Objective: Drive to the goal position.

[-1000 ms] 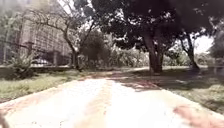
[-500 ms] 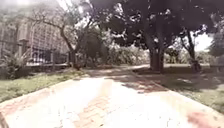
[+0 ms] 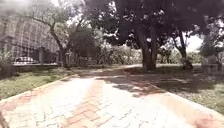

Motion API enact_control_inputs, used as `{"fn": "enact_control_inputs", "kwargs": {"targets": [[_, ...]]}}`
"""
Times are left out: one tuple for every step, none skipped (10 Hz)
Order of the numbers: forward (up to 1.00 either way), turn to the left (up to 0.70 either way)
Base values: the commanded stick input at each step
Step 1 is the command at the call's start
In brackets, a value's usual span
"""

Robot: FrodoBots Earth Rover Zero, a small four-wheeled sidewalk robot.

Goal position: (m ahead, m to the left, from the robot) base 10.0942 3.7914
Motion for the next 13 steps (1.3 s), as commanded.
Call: {"fn": "enact_control_inputs", "kwargs": {"targets": [[0.7, -0.13], [0.7, -0.32], [0.7, -0.35], [0.7, -0.35], [0.7, 0.0], [0.7, 0.0], [0.7, 0.0], [0.7, 0.0], [0.7, 0.0], [0.7, 0.0], [0.7, 0.0], [0.7, 0.0], [0.7, 0.0]]}}
